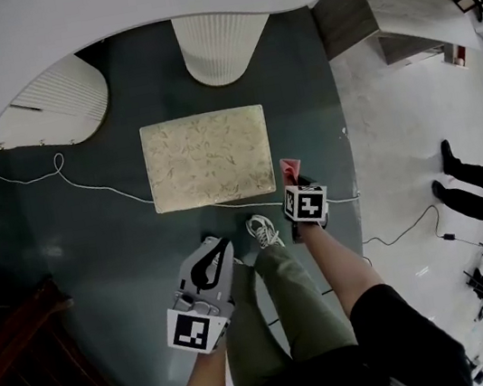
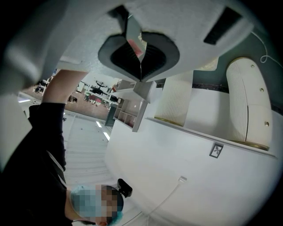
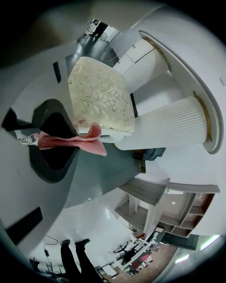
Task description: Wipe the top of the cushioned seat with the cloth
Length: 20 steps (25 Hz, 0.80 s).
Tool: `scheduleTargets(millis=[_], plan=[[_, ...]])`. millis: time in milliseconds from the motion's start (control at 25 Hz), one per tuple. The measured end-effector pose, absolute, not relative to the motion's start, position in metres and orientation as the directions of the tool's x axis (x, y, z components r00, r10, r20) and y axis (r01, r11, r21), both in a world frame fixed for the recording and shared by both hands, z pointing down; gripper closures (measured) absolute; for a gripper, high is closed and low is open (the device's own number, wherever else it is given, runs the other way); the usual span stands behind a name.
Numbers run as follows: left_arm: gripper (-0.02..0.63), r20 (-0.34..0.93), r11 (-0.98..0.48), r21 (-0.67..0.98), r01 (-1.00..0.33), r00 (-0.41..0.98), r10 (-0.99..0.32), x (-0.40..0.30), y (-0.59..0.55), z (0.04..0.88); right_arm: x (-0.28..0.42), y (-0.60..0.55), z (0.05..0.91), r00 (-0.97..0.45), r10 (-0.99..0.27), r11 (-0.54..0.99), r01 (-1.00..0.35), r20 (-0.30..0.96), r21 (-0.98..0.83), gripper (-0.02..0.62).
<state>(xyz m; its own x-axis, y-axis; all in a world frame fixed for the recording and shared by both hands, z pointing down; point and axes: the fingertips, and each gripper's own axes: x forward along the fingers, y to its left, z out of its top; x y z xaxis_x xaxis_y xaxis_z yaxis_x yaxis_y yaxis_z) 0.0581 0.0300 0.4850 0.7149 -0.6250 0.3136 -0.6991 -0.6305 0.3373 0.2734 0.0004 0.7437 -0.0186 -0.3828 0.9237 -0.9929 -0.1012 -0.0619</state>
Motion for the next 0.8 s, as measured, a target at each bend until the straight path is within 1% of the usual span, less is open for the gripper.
scheduleTargets(millis=[280, 440, 600, 800], plan=[[0.588, 0.277, -0.608, 0.317, -0.728, 0.684, -0.675, 0.049, 0.023, 0.464, 0.257, -0.009, 0.72, -0.056, -0.405, -0.049, -0.995, 0.912, -0.083, 0.569], [0.588, 0.296, -0.583, 0.311, -0.751, 0.659, -0.691, 0.036, 0.027, 0.455, 0.245, -0.019, 0.696, -0.086, -0.431, -0.002, -0.995, 0.898, -0.096, 0.569], [0.588, 0.253, -0.56, 0.276, -0.781, 0.621, -0.742, 0.02, 0.022, 0.437, 0.227, -0.027, 0.672, -0.127, -0.446, 0.07, -0.992, 0.886, -0.107, 0.569], [0.588, 0.27, -0.506, 0.268, -0.82, 0.568, -0.777, 0.007, 0.027, 0.429, 0.205, -0.033, 0.644, -0.189, -0.459, 0.172, -0.977, 0.868, -0.122, 0.569]])
